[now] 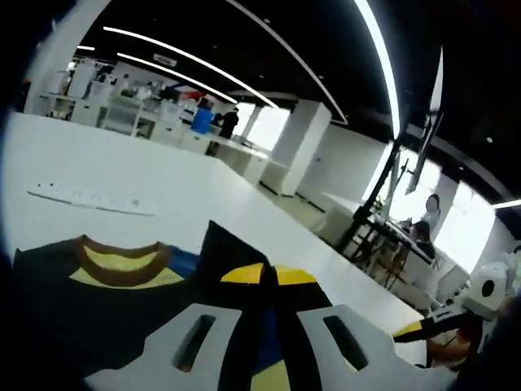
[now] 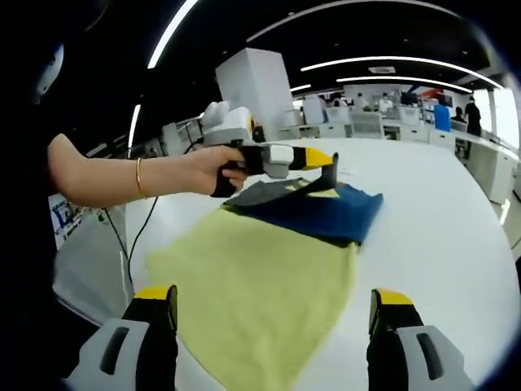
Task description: Fold the garment on the visible template until the final outline fits inside the template.
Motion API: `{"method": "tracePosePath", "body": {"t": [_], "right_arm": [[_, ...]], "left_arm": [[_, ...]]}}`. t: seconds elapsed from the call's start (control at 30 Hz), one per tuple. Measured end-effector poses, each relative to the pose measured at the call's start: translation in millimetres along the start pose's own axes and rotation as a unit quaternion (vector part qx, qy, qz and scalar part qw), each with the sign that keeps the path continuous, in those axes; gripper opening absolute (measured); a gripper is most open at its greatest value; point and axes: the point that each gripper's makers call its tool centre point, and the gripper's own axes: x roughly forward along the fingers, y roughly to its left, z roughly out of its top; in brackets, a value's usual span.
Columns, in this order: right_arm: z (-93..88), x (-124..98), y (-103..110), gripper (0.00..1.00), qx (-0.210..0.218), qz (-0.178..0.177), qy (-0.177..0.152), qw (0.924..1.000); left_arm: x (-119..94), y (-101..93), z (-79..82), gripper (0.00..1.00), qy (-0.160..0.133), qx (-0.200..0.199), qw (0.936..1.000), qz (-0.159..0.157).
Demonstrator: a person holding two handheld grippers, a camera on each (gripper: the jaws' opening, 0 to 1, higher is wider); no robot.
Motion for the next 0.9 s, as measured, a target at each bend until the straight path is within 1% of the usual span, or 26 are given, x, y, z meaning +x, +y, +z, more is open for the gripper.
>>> {"method": "tracePosePath", "body": {"t": [0.23, 0.4, 0.43, 0.47, 0.53, 0.6, 0.67, 0.73, 0.8, 0.83, 0.9], "right_arm": [[-1.6, -2, -3, 0.97, 0.002, -0.002, 0.001, 1.0], [-2.0, -3, -4, 0.97, 0.005, -0.006, -0.002, 1.0], [-1.9, -3, -4, 0.97, 0.006, -0.005, -0.003, 1.0], [-2.1, -3, -3, 0.98, 0.007, -0.005, -0.003, 1.0], [-3.2, -3, -3, 0.98, 0.007, -0.005, -0.002, 1.0], [-4.6, -2, -3, 0.98, 0.008, -0.005, 0.0, 1.0], [-5.5, -2, -3, 0.98, 0.01, -0.003, 0.0, 0.9999], [-6.0, -1, -2, 0.98, 0.01, -0.001, 0.001, 0.9999], [-6.0, -1, -1, 0.99, 0.009, 0.001, 0.001, 1.0], [-5.7, 0, 0, 0.99, 0.009, 0.003, 0.001, 1.0], [-5.2, 1, 1, 0.99, 0.007, 0.006, 0.002, 1.0]], "left_arm": [[11, -1.4, -19.1, 0.0, 0.023, 0.001, 0.9997, -0.001], [19, -5.0, -37.5, 0.0, 0.045, 0.005, 0.999, -0.007], [19, -4.9, -41.1, 0.01, 0.051, 0.007, 0.9987, -0.007], [20, -2.0, -45.9, 0.01, 0.058, 0.017, 0.9982, 0.003], [22, -5.9, -53.2, 0.01, 0.07, 0.026, 0.9972, -0.005], [23, -6.8, -57.6, 0.0, 0.078, 0.035, 0.9964, -0.004], [23, -12.8, -60.5, 0.0, 0.083, 0.031, 0.9959, -0.017], [21, -16.6, -59.8, 0.06, 0.082, 0.037, 0.9957, -0.023], [18, -18.9, -59.6, 0.16, 0.084, 0.041, 0.9951, -0.031], [16, -19.8, -59.2, 0.18, 0.084, 0.042, 0.995, -0.034], [10, -21.8, -57.0, 0.22, 0.081, 0.025, 0.9954, -0.044]]}}
